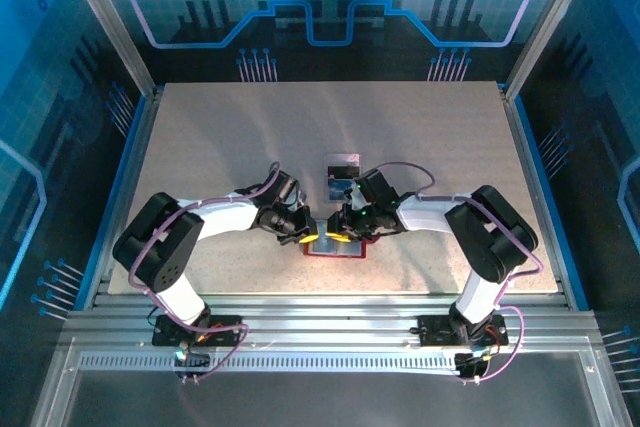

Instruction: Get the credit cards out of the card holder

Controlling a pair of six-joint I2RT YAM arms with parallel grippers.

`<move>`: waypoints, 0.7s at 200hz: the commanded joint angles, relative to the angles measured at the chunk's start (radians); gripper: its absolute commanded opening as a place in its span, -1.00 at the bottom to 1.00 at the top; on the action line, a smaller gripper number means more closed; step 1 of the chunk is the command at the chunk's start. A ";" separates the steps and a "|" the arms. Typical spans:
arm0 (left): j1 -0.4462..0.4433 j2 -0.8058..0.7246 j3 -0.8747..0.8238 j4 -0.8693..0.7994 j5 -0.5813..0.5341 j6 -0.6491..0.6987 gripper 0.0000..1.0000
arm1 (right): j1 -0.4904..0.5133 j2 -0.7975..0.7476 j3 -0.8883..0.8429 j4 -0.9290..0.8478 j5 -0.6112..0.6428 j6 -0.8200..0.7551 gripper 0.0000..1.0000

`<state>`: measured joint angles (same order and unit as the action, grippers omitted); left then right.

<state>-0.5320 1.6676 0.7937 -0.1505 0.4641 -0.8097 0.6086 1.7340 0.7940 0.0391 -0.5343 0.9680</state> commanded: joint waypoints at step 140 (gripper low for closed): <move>0.004 0.020 -0.006 -0.048 -0.026 0.034 -0.85 | 0.007 0.002 0.036 -0.127 0.044 -0.085 -0.45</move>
<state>-0.5320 1.6695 0.7937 -0.1677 0.4568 -0.8051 0.6086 1.7477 0.8139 -0.0254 -0.5156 0.9062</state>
